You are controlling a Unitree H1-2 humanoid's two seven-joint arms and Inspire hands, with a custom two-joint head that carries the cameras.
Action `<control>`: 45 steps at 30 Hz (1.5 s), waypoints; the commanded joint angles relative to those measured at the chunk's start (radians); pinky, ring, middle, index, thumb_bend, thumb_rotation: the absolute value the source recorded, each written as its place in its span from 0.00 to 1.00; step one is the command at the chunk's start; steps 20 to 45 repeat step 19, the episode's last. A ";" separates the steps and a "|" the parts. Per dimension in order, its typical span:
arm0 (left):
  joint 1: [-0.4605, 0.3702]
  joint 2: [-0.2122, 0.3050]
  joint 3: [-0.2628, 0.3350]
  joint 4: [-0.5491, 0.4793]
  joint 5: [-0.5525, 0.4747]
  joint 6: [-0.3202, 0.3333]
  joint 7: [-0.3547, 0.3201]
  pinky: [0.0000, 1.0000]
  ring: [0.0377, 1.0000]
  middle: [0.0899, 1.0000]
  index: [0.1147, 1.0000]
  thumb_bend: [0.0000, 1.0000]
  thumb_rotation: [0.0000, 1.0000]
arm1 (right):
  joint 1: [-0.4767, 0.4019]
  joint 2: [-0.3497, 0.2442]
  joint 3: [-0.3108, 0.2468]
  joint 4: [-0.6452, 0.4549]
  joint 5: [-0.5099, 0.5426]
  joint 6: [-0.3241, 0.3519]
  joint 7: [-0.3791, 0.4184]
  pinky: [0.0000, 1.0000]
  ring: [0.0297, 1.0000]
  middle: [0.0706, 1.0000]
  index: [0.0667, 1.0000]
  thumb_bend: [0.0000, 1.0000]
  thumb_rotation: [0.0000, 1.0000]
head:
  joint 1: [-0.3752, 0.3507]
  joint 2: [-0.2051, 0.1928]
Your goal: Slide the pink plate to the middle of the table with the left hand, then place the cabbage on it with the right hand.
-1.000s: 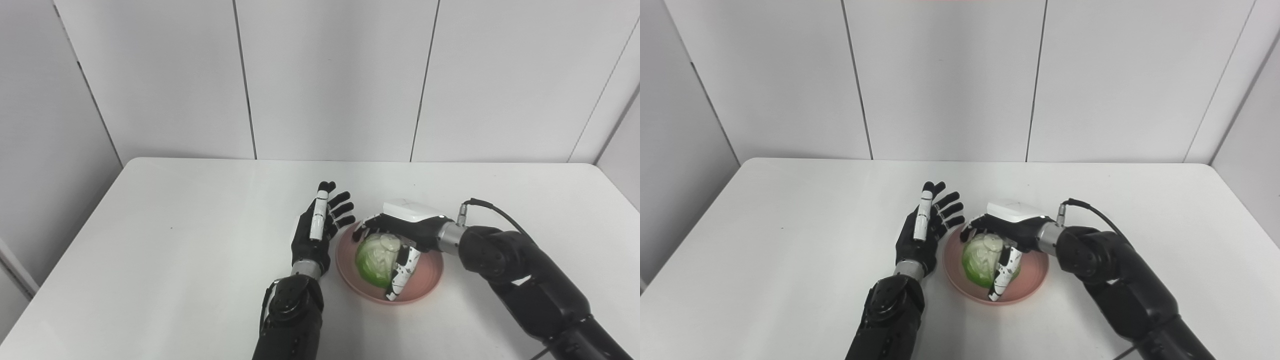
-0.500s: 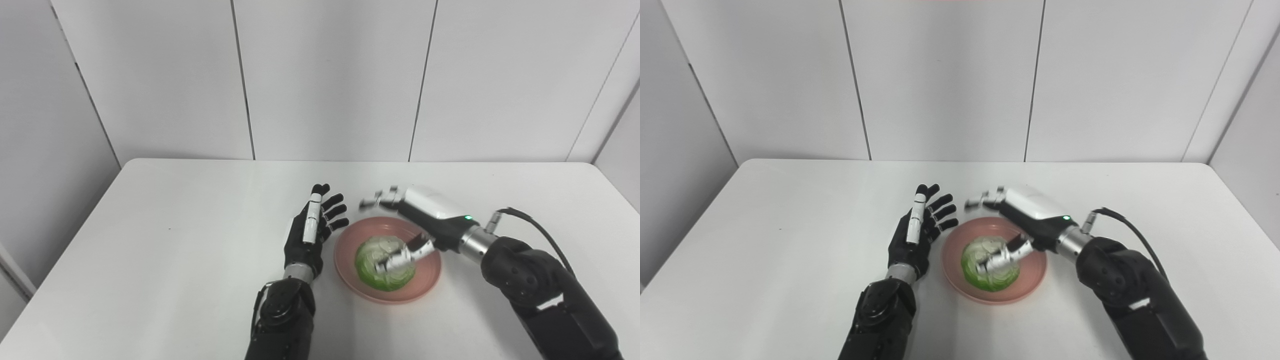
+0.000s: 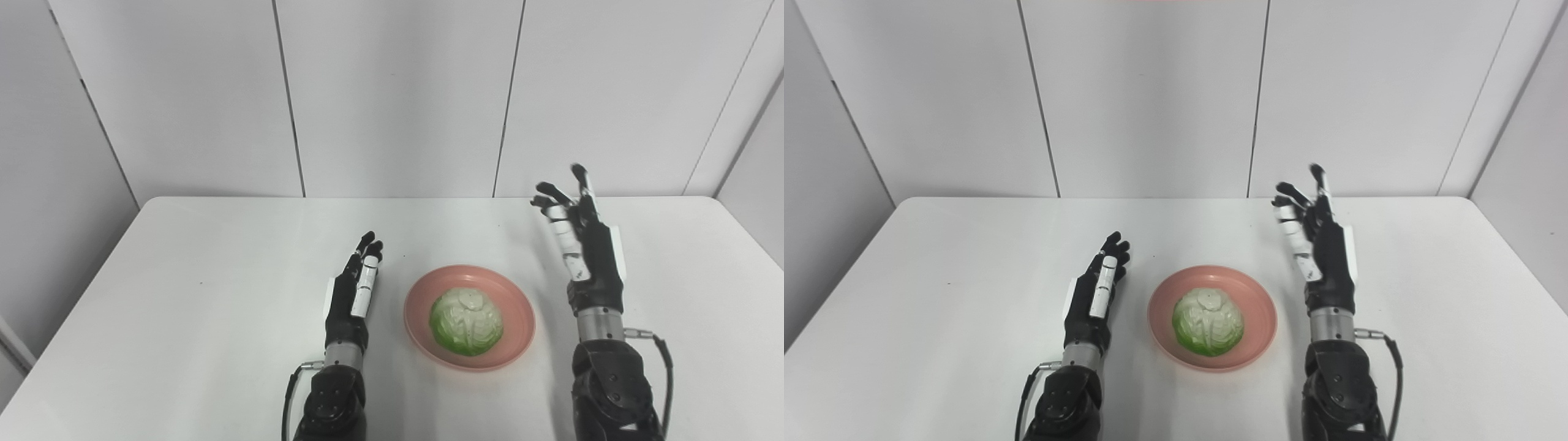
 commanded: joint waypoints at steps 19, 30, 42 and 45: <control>-0.009 0.001 0.021 -0.008 -0.033 0.110 0.021 1.00 1.00 1.00 0.99 0.72 0.98 | 0.033 -0.017 0.002 0.023 0.094 0.192 -0.005 0.80 0.82 0.82 0.91 0.72 0.95 | 0.000 0.010; -0.009 0.001 0.021 -0.008 -0.033 0.110 0.021 1.00 1.00 1.00 0.99 0.72 0.98 | 0.033 -0.017 0.002 0.023 0.094 0.192 -0.005 0.80 0.82 0.82 0.91 0.72 0.95 | 0.000 0.010; -0.009 0.001 0.021 -0.008 -0.033 0.110 0.021 1.00 1.00 1.00 0.99 0.72 0.98 | 0.033 -0.017 0.002 0.023 0.094 0.192 -0.005 0.80 0.82 0.82 0.91 0.72 0.95 | 0.000 0.010; -0.009 0.001 0.021 -0.008 -0.033 0.110 0.021 1.00 1.00 1.00 0.99 0.72 0.98 | 0.033 -0.017 0.002 0.023 0.094 0.192 -0.005 0.80 0.82 0.82 0.91 0.72 0.95 | 0.000 0.010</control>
